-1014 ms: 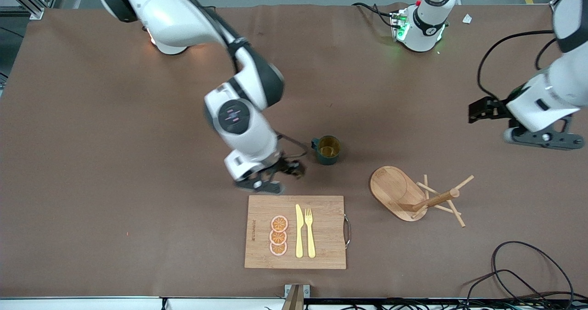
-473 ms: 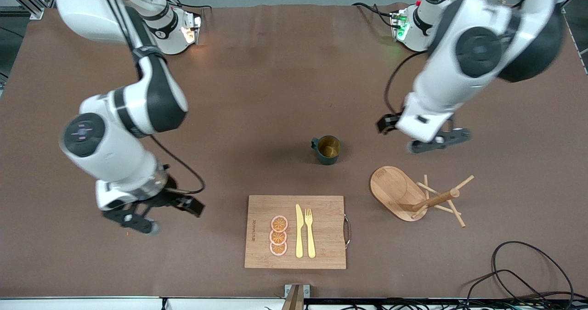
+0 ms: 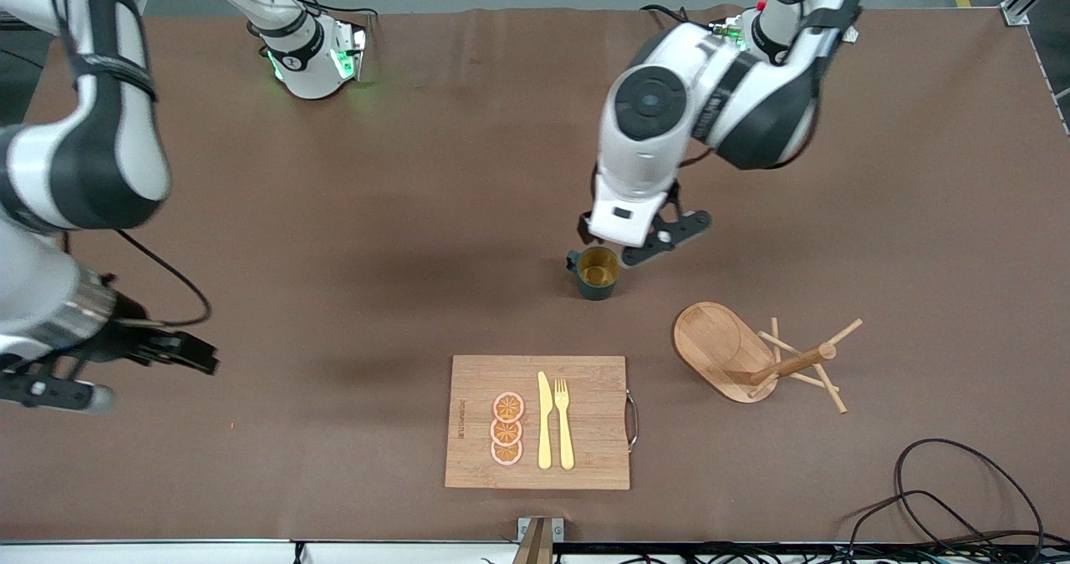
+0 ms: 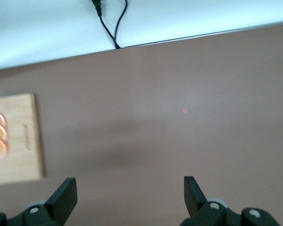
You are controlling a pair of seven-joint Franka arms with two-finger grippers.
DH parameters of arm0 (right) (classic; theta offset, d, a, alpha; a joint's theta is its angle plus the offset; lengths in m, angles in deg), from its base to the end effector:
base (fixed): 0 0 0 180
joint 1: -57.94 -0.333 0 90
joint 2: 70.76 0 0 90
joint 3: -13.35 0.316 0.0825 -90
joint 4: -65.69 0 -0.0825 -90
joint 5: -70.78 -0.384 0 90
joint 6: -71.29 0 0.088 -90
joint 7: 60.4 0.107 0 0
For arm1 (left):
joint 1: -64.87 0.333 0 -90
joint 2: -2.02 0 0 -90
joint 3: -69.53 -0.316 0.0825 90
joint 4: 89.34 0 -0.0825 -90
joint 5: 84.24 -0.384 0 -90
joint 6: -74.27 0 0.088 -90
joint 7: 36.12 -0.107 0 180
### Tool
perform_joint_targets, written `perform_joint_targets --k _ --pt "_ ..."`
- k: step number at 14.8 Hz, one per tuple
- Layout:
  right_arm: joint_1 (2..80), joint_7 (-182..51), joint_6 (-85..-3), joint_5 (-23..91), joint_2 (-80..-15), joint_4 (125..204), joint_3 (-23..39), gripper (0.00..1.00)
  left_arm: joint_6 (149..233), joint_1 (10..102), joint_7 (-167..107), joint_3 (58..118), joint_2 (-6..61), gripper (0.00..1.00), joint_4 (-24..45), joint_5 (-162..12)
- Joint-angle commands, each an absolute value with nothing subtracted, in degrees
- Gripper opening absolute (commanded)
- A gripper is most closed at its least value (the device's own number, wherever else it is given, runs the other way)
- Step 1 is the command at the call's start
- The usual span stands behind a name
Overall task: Pass cup and hang on rack
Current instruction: 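Grasp the mug handle with the left gripper while the right gripper releases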
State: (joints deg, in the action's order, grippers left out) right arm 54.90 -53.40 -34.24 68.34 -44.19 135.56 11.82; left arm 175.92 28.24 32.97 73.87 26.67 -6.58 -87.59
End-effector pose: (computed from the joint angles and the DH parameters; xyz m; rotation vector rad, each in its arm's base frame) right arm 0.7093 0.0264 0.5260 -3.0865 0.1547 -0.2417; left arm 0.5178 -0.4325 0.4350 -2.9578 -0.7261 0.0558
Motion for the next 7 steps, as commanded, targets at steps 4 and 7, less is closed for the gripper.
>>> perform_joint_targets --k 4,7 --pt "58.3 -59.5 -31.6 69.2 -61.4 152.8 12.8 1.00 181.4 17.6 58.2 73.2 35.4 1.00 -8.1 -100.7" --pt "58.9 -59.3 -31.4 69.2 -69.1 159.6 12.8 1.00 181.4 13.8 70.4 73.2 40.7 1.00 -8.1 -110.5"
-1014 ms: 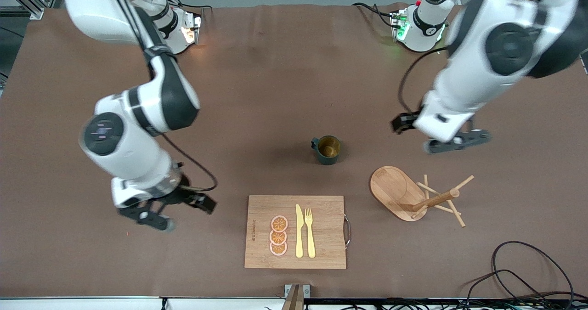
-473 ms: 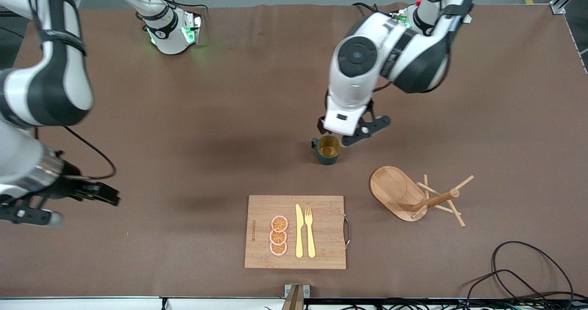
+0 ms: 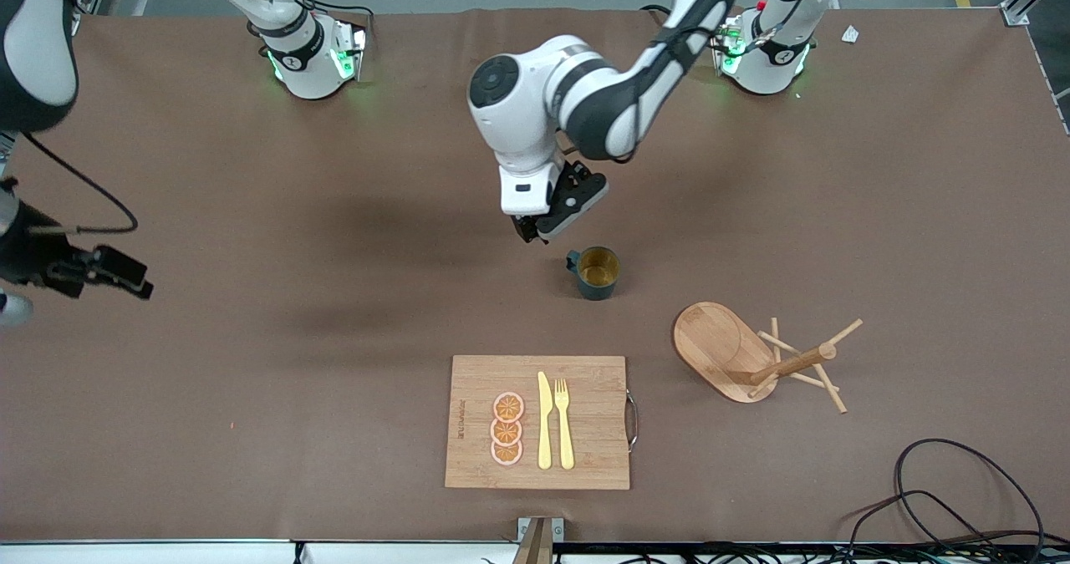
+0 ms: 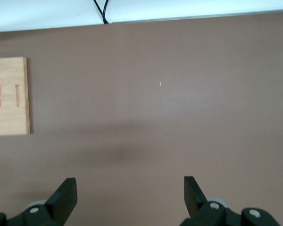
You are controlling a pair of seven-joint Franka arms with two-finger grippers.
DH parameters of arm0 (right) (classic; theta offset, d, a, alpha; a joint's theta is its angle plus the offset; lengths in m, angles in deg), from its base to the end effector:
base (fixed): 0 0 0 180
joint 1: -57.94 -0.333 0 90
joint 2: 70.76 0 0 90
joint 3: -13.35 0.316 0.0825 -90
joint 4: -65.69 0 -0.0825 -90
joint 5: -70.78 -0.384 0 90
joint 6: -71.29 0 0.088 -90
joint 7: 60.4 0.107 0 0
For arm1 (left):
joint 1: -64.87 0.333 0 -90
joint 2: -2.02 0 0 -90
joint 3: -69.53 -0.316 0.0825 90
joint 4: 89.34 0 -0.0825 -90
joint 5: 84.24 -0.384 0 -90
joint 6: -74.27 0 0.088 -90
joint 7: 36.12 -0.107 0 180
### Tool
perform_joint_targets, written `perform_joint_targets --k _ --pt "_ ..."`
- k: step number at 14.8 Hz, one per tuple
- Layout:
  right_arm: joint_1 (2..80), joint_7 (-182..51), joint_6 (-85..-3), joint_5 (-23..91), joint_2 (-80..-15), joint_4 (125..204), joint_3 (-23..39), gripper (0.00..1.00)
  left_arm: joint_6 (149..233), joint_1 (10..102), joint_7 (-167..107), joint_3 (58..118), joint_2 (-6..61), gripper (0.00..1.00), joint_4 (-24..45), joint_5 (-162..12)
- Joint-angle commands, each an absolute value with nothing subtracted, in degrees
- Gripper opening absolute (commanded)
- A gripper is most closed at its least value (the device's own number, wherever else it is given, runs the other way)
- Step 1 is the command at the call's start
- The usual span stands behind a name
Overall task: Pass cup and hang on rack
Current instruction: 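Grasp the mug handle with the left gripper while the right gripper releases, then lift the mug with the left gripper toward the wooden rack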
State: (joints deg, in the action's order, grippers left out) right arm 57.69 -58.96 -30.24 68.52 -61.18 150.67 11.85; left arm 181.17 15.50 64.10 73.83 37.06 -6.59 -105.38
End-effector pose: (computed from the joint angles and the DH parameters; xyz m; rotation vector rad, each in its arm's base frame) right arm 0.6236 -0.0088 0.5871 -3.0999 0.0804 -0.1888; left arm 0.4415 -0.5385 0.3209 -2.7076 -0.9584 -0.3598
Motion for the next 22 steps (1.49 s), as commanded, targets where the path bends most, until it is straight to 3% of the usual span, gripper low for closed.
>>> perform_joint_targets --k 1,7,12,19,22 --pt "58.9 -59.3 -30.7 69.2 -70.2 160.3 12.8 1.00 181.4 12.7 73.7 73.2 42.2 1.00 -8.1 -113.1" --pt "58.9 -59.4 -29.3 69.6 -70.3 157.8 12.6 1.00 181.4 9.2 93.1 73.1 49.1 0.98 -8.1 -126.1" --pt "58.6 -59.2 -28.7 72.8 -69.4 154.0 12.9 1.00 181.3 9.1 93.8 72.9 51.2 0.83 -8.3 -129.1" --pt "59.3 -59.1 -24.9 72.0 -69.4 153.8 12.6 1.00 180.8 9.0 93.5 72.9 51.7 0.47 -8.7 -130.8" --pt "59.3 -59.2 -25.0 72.0 -69.4 153.6 12.7 1.00 180.8 9.1 93.4 72.9 51.7 0.23 -8.9 -130.7"
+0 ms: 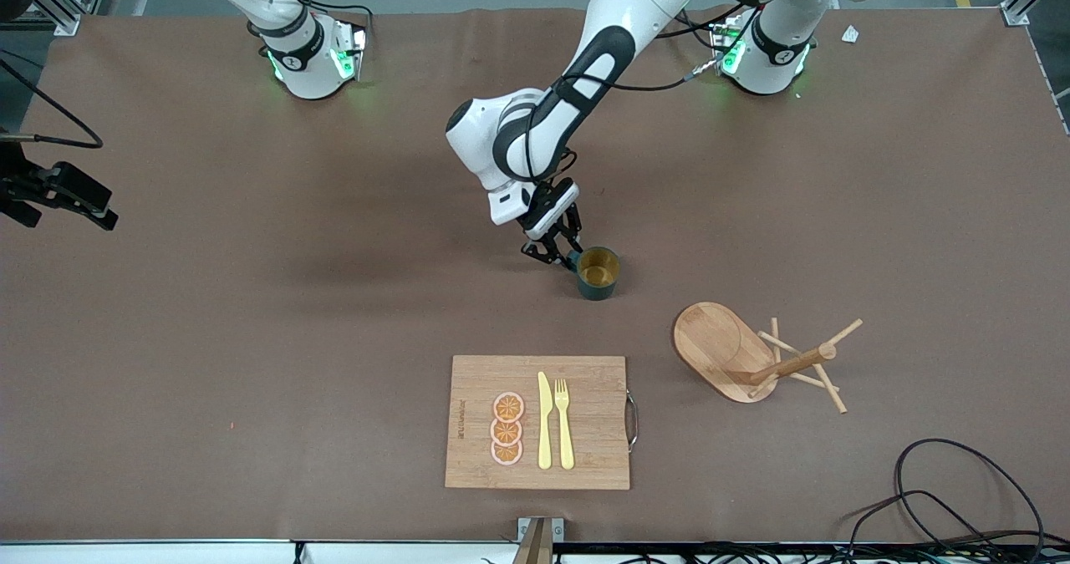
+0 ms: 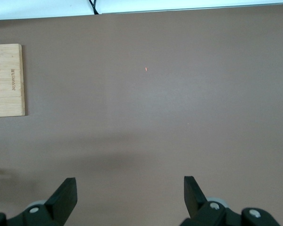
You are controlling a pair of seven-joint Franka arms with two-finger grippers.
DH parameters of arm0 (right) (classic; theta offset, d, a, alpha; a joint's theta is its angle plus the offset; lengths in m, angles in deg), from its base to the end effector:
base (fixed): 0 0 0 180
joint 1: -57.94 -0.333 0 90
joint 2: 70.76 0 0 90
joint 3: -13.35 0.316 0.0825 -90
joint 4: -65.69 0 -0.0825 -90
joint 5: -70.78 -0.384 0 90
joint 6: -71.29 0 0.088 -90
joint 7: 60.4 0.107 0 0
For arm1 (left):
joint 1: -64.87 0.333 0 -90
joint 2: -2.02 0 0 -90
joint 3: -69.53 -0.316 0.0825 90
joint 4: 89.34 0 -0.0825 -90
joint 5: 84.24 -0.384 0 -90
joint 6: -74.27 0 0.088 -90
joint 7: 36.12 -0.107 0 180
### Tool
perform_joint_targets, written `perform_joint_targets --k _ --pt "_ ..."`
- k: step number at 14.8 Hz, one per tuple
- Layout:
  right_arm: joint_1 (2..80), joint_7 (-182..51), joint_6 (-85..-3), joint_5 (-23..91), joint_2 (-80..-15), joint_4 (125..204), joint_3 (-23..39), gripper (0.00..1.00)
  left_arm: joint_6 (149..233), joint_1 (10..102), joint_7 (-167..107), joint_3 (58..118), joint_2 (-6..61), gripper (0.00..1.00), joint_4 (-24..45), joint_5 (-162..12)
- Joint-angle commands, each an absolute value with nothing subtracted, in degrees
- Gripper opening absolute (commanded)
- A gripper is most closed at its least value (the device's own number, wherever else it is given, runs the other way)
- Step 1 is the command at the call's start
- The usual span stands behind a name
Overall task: Pass cup and hang on rack
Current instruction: 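Lift the mug with the left gripper toward the wooden rack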
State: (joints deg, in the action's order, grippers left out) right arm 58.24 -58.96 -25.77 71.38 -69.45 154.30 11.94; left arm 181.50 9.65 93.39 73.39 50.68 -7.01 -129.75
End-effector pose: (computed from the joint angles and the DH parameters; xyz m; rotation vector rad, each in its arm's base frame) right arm 0.5739 -0.0180 0.6348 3.1231 -0.0848 0.1949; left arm 0.4062 -0.5576 0.1722 -2.4257 -1.0761 -0.9298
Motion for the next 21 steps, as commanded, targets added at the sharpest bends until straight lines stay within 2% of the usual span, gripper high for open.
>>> perform_joint_targets --k 1,3,4,10,14,17,21 --pt "59.2 -59.2 -25.1 72.0 -69.4 153.3 12.7 1.00 180.8 9.1 93.3 72.9 51.6 0.15 -9.4 -130.7" --pt "59.3 -59.2 -25.3 72.0 -69.4 153.1 12.7 1.00 180.8 9.5 92.9 72.9 51.0 0.03 -10.3 -130.7" --pt "59.3 -59.2 -25.3 71.9 -69.4 153.1 12.7 1.00 180.8 9.7 91.8 72.9 50.6 0.01 -10.9 -130.6" --pt "59.3 -59.2 -25.5 71.9 -69.4 153.1 12.6 1.00 182.0 16.0 85.9 74.0 47.8 0.00 -16.6 -125.3" --pt "60.0 -59.2 -25.3 69.6 -69.3 153.1 12.6 1.00 186.1 20.6 78.3 73.8 41.1 0.00 -17.1 -114.8" --pt "62.2 -59.3 -25.1 65.6 -69.0 153.1 12.6 1.00 186.6 24.2 71.8 73.7 36.3 0.00 -17.1 -105.5" --pt "62.3 -59.4 -25.1 65.7 -69.0 153.1 12.6 1.00 186.7 28.8 64.6 73.7 31.9 0.00 -17.1 -92.9"
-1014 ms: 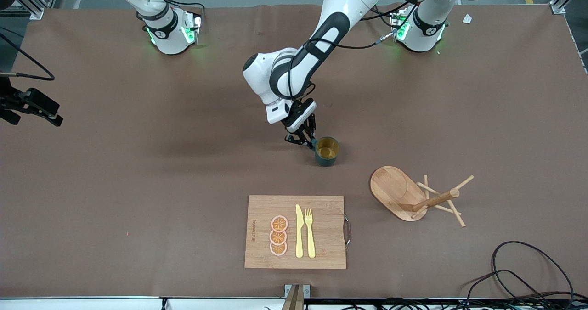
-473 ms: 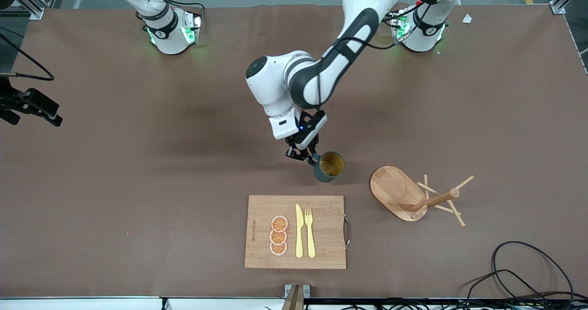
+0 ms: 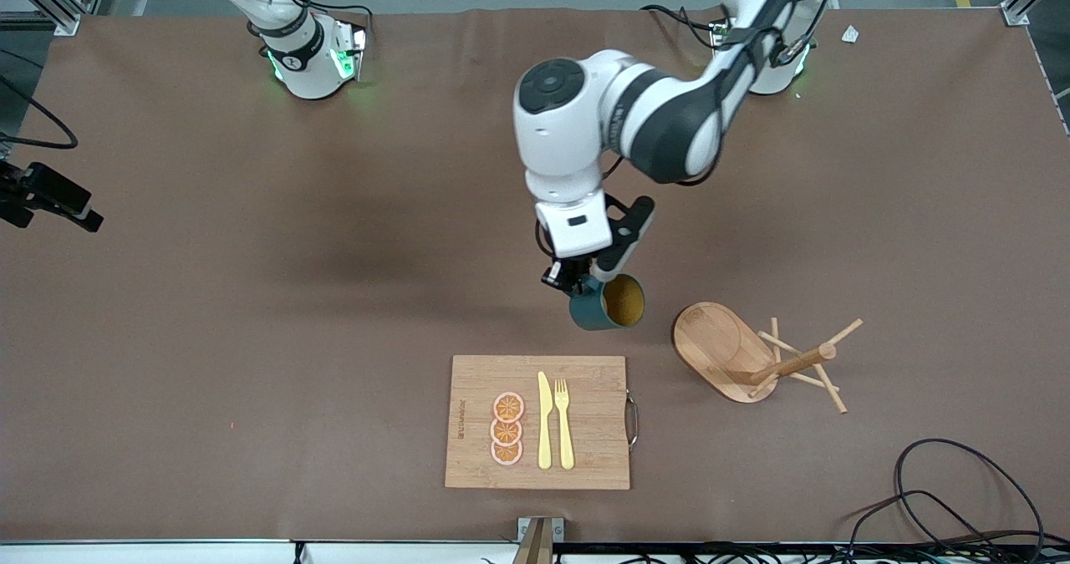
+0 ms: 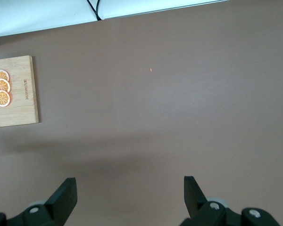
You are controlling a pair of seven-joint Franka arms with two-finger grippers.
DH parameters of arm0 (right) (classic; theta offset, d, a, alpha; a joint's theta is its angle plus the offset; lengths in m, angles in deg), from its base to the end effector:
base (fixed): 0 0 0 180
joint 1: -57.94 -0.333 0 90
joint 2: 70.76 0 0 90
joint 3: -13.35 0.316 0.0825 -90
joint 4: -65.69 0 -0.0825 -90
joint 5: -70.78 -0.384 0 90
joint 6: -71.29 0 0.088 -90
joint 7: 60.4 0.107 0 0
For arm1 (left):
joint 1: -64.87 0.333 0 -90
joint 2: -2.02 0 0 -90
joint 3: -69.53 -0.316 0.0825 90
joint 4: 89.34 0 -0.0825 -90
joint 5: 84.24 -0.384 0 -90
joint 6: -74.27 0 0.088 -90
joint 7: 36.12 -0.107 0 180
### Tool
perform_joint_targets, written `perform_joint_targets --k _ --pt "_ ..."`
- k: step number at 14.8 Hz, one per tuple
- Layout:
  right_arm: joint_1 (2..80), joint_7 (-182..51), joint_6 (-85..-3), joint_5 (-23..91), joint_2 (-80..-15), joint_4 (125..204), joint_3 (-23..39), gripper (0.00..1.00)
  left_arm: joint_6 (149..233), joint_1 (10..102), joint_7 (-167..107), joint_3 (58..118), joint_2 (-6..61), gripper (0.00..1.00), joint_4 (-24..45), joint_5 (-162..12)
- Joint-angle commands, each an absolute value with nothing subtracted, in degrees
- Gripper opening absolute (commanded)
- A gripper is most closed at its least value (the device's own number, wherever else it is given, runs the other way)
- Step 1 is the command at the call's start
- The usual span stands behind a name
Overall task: Pass cup and hang on rack
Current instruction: 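Lift the mug with the left gripper toward the wooden rack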
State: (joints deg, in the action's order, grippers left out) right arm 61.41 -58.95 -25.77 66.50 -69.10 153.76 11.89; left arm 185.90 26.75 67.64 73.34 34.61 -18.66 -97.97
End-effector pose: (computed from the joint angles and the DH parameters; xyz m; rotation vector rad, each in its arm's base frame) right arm 0.5747 -0.0422 0.6362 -3.0600 0.1773 -0.1997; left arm 0.5656 -0.4704 0.4558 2.6523 1.4838 0.3488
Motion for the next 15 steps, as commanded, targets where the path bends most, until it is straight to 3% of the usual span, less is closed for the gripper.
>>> perform_joint_targets --k 1,7,15 --pt "62.2 -59.5 -25.2 65.9 -69.0 153.1 12.6 1.00 186.9 30.1 63.2 73.7 31.3 0.00 -17.1 -90.1" --pt "62.2 -59.4 -25.1 66.6 -69.0 152.6 12.7 1.00 187.5 40.6 52.1 73.7 27.9 0.00 -16.8 -65.9" --pt "62.2 -59.1 -23.1 68.0 -68.8 152.4 12.7 1.00 181.4 54.3 29.6 73.6 30.2 0.00 -16.6 -39.2"
